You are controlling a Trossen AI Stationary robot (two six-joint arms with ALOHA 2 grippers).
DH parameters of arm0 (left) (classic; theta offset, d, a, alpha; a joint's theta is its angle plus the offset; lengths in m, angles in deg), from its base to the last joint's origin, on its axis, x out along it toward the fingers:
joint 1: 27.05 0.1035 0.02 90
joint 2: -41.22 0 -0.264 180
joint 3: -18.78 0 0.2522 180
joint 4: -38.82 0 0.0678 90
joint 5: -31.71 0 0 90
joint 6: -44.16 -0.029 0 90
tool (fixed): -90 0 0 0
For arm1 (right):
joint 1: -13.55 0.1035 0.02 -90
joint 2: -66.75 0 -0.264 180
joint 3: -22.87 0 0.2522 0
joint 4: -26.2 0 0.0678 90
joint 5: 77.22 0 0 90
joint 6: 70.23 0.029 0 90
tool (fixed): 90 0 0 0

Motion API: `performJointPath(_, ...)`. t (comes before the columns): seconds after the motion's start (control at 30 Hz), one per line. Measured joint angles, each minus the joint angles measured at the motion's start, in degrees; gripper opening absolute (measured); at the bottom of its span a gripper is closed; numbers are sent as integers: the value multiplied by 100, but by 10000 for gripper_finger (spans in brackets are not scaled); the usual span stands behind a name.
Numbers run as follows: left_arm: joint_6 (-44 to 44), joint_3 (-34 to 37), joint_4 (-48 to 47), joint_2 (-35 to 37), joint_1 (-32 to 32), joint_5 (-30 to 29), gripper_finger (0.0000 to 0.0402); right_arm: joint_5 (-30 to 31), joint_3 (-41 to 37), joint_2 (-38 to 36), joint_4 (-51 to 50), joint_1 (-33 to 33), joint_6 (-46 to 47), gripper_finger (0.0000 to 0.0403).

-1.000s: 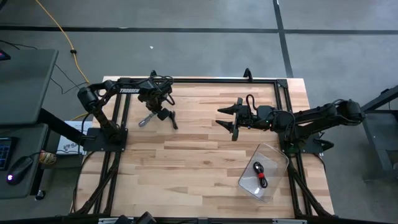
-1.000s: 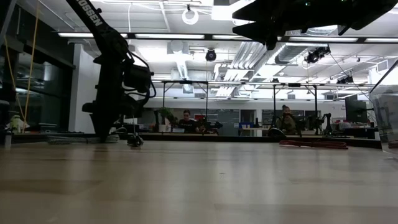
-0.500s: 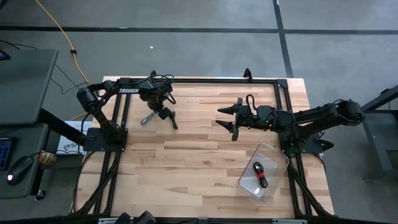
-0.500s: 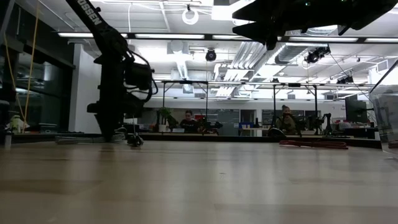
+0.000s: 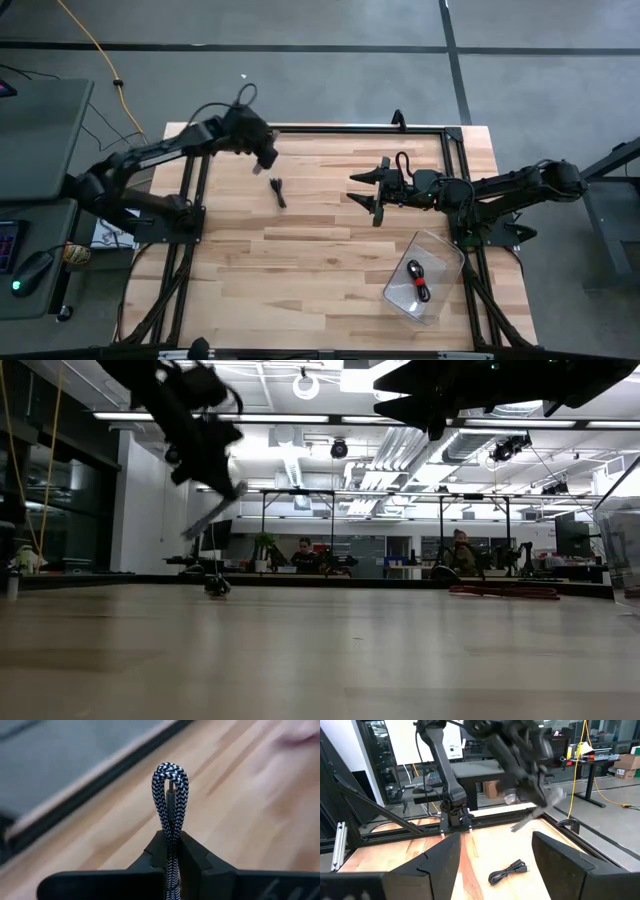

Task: Pick and place USB-C Cables
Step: Put the gray charger cable into the transparent bin

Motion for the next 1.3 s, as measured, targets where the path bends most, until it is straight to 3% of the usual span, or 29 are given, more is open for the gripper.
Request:
performJointPath(0.33,92,125,1411,1092,-1529,146,5,1,0,0,0,1,0,236)
performJointPath(0.53,111,1521,3917,1494,-2547,-596,3,2,0,0,0,0,0,236)
performJointPath(0.87,294,3566,6480,1807,-3198,-378,1,1,0,0,110,0,0,236)
performJointPath(1.3,216,3832,6954,1811,-3578,-538,1,2,0,4,130,1,0,236)
